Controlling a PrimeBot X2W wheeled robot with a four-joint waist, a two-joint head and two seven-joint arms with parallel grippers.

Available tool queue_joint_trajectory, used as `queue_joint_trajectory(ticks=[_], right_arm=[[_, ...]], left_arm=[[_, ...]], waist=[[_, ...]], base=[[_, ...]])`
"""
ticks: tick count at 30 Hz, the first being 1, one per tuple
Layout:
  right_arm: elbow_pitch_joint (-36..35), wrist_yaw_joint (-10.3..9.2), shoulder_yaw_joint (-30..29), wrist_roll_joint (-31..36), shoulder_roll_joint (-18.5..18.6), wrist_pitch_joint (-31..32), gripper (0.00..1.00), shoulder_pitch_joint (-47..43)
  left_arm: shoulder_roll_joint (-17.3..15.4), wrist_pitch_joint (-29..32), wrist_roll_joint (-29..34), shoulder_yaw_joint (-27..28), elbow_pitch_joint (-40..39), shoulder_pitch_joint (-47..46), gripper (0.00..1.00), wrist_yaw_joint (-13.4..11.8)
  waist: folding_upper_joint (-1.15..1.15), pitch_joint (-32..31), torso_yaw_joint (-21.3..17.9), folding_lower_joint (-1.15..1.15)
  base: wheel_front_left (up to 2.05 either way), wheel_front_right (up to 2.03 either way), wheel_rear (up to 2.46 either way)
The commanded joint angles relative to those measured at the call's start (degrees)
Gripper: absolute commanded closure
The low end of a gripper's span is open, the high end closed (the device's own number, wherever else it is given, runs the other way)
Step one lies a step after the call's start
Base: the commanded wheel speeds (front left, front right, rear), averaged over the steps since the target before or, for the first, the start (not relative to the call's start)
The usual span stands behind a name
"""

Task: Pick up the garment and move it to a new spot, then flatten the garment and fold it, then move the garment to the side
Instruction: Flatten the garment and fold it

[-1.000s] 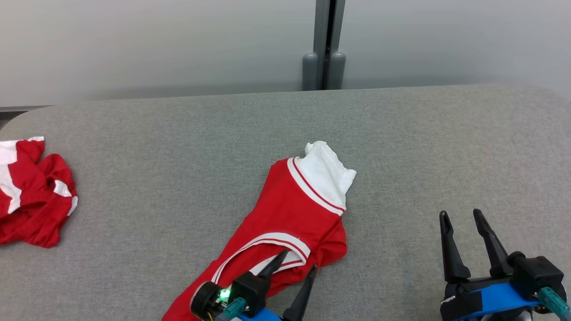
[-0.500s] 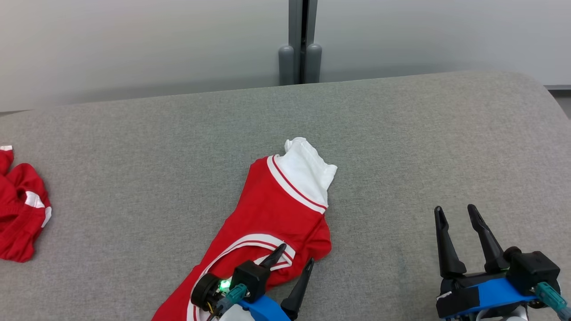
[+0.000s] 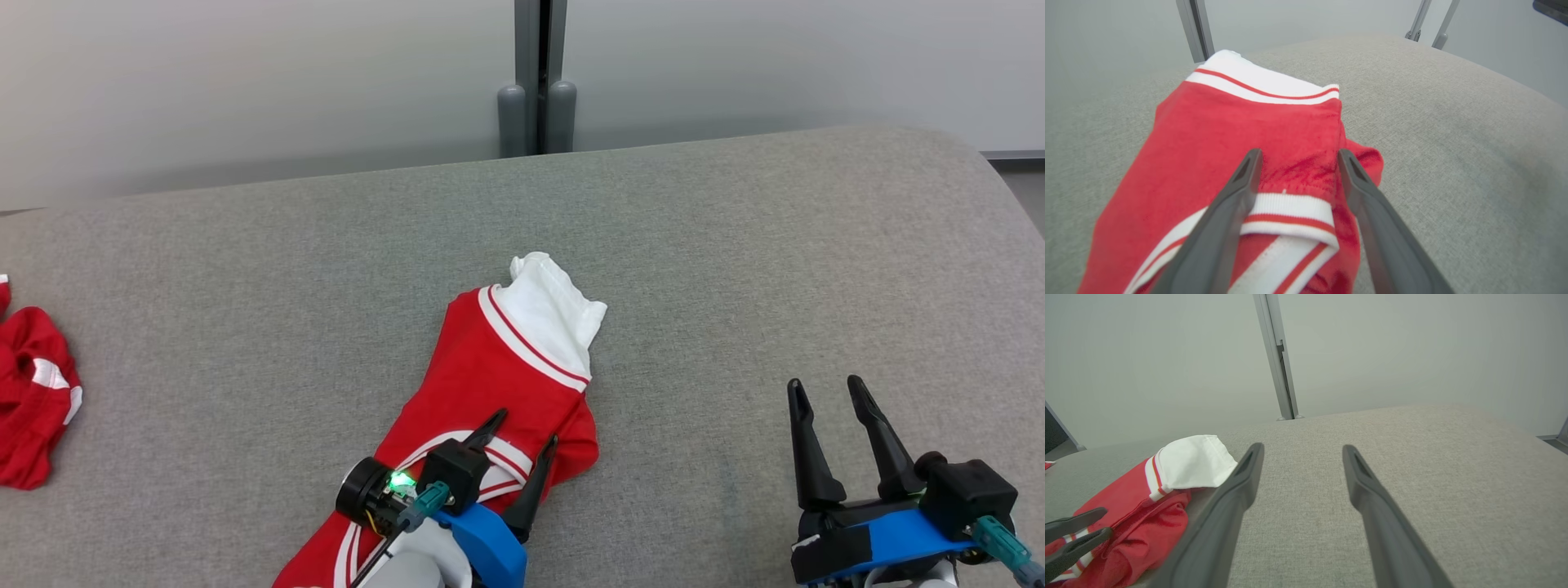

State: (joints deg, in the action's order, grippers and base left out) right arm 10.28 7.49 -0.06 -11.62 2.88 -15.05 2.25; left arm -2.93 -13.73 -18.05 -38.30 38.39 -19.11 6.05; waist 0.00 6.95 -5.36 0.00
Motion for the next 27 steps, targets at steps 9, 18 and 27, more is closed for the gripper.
queue_joint_trajectory(ticks=[9,18,27], right_arm=[[0.09,0.01,0.24,-0.41,0.01,-0.19,0.0,0.56],[0.21,0.01,0.02,-0.64,0.01,-0.19,0.0,-0.18],[0.54,0.01,-0.68,-1.0,0.02,-0.19,0.0,-1.47]], left_arm=[[0.0,-1.03,-0.65,-2.5,6.18,-4.1,0.22,0.57],[0.06,-1.46,-2.65,-4.06,7.91,-6.49,1.0,0.92],[-1.6,-1.53,-3.66,-0.59,-5.36,-9.13,1.0,0.33]], waist=[[0.0,0.35,-1.71,0.0],[0.0,-0.23,-0.9,0.0],[0.0,-2.09,1.95,0.0]], base=[[0.0,0.0,0.0],[0.0,0.0,0.0],[0.0,0.0,0.0]])
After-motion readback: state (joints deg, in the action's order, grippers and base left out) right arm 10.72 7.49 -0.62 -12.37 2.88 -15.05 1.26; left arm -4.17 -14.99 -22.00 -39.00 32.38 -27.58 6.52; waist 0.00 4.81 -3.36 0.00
